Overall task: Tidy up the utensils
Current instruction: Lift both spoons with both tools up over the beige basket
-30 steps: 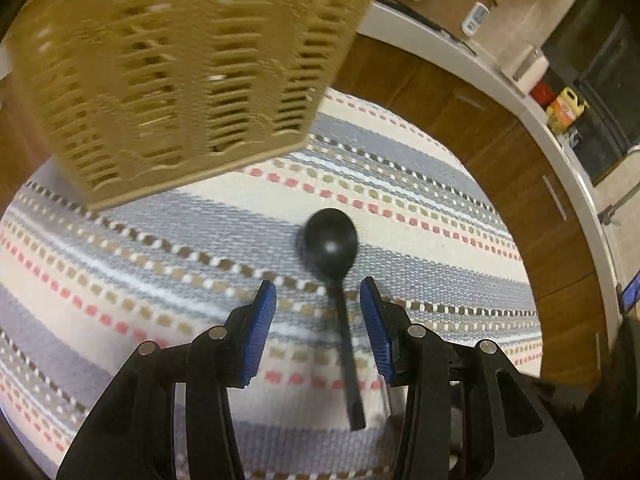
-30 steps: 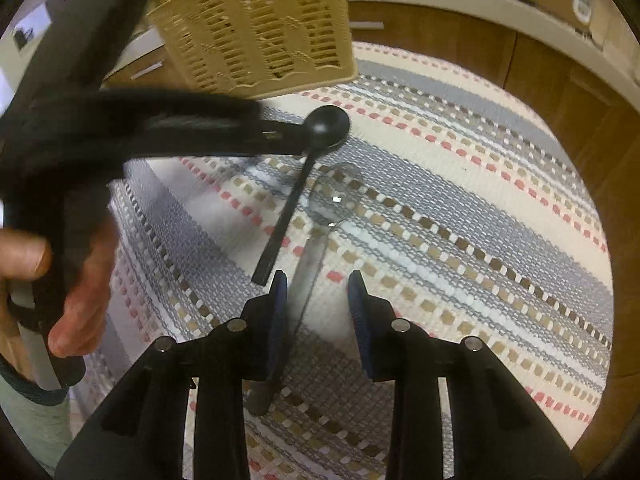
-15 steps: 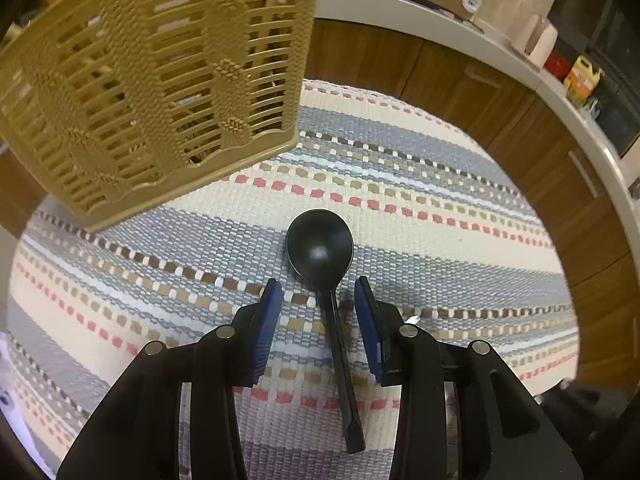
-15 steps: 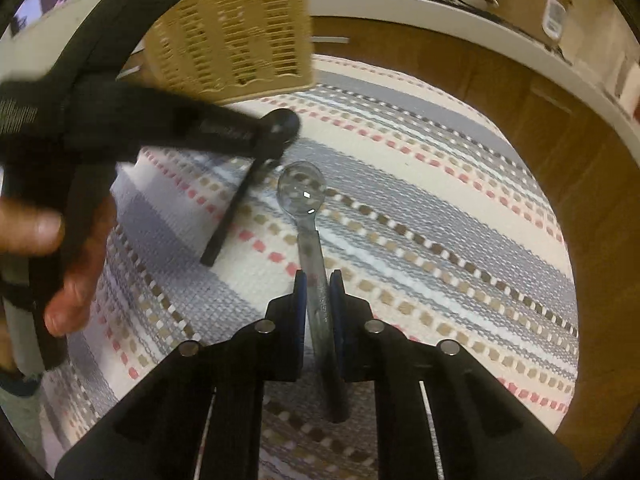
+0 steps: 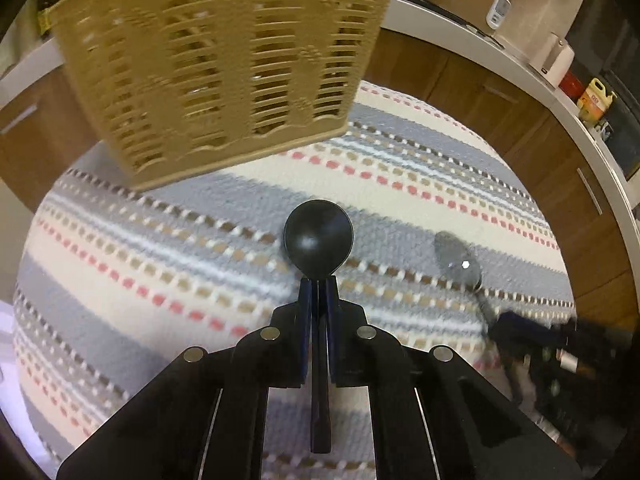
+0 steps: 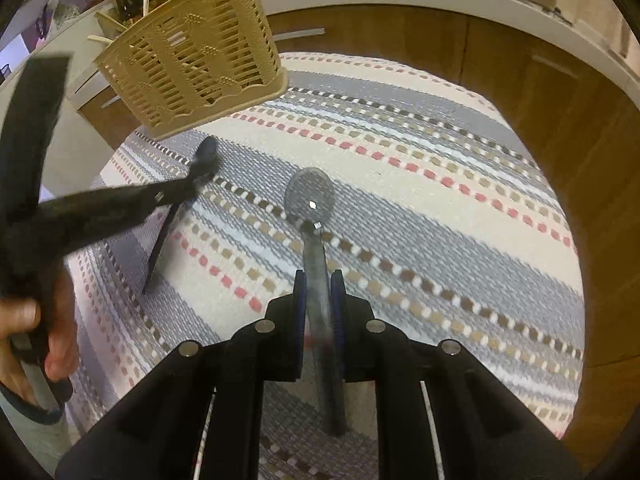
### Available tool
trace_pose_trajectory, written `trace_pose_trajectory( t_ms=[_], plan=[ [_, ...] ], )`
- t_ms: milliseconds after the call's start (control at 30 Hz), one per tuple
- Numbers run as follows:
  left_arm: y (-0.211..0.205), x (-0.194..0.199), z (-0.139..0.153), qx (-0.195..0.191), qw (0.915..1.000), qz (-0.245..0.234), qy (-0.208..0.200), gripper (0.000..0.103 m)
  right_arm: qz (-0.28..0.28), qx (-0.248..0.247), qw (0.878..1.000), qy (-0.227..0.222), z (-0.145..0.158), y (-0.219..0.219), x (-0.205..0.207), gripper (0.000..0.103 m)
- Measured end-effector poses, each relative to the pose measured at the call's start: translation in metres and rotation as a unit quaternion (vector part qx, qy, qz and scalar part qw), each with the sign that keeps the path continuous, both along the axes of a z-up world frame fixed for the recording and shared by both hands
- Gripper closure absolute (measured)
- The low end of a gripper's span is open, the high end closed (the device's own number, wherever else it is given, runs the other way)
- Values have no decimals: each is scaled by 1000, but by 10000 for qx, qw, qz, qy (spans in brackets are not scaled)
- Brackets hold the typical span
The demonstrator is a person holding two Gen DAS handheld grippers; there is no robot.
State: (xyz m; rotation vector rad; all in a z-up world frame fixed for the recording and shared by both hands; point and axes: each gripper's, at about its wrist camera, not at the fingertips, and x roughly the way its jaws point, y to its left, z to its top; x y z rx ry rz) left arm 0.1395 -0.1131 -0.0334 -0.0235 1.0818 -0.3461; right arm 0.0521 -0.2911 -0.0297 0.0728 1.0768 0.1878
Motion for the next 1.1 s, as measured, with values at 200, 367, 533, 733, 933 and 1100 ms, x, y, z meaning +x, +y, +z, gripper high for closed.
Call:
trace_pose_trajectory(
  t_ms=[200, 367, 533, 733, 933, 1100],
  plan=[
    [17, -11, 1, -22, 10000, -2, 71, 98, 318, -401, 9983, 273, -4, 12, 27, 90],
    [29, -14, -6, -18, 9999, 6, 114, 98, 717, -954, 9917, 471, -5, 37, 37, 74],
    [24, -13, -7, 95, 9999, -79, 113, 98, 1054, -1207, 9845, 713, -6, 52, 50, 81],
    [19, -14, -5, 2, 10000, -54, -69, 98, 1032, -848, 9889, 650, -5, 45, 58, 93],
    [28, -20, 13, -216, 9990, -19, -383, 98, 1032, -309, 9936, 336, 14, 36, 49, 93],
    [34, -27, 39, -491, 9960, 39, -739, 98, 951, -145, 9953, -144, 44, 29, 44, 93]
  ],
)
